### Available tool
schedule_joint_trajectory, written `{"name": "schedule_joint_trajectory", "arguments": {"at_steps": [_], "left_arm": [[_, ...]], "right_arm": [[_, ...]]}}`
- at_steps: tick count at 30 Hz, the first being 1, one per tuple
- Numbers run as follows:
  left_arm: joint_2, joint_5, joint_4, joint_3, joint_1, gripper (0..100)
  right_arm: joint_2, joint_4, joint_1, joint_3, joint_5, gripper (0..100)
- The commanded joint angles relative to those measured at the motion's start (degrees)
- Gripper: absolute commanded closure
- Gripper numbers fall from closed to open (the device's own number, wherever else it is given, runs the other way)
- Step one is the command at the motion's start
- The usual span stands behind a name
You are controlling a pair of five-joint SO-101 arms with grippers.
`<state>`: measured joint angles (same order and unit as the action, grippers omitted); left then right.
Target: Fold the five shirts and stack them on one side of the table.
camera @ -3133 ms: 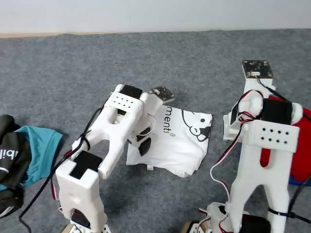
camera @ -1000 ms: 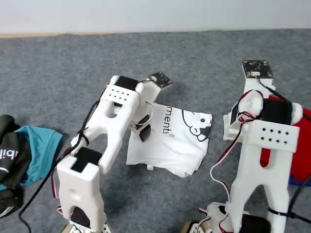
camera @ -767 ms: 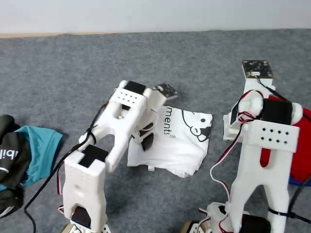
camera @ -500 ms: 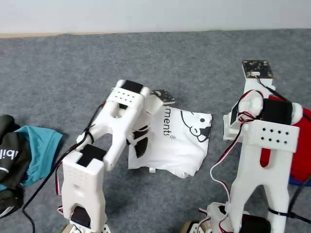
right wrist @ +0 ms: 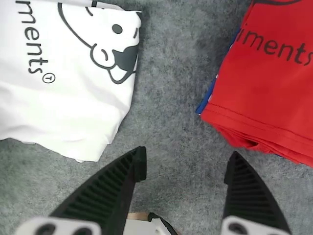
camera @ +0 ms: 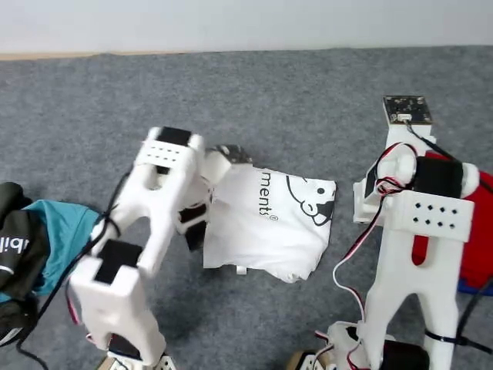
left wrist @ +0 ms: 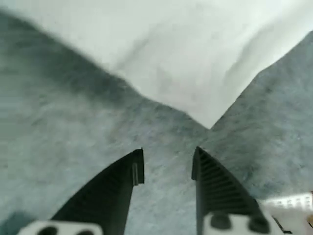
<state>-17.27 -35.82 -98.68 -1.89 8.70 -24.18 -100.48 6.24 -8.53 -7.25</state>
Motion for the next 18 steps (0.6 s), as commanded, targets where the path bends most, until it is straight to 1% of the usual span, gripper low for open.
{"name": "schedule_joint_trajectory", "arguments": {"at_steps": [1,4,7,13,18], "left_arm": [[8.88,2.99,2.9,0.75,-0.7,84],[12.04,8.97,7.3,0.75,0.0,84],[11.6,11.96,10.2,0.75,2.64,84],[5.98,13.89,12.04,0.75,8.79,84],[0.88,13.89,11.87,0.75,10.55,82]], "right_arm": [[-2.42,-1.54,-2.95,0.53,0.7,73.2],[-2.42,-1.36,-5.14,0.53,0.79,73.2],[-2.42,-0.57,-6.11,0.44,0.88,73.2],[-2.42,-0.31,-5.93,0.44,0.88,73.2],[-2.42,-0.31,-5.85,0.44,0.88,73.2]]}}
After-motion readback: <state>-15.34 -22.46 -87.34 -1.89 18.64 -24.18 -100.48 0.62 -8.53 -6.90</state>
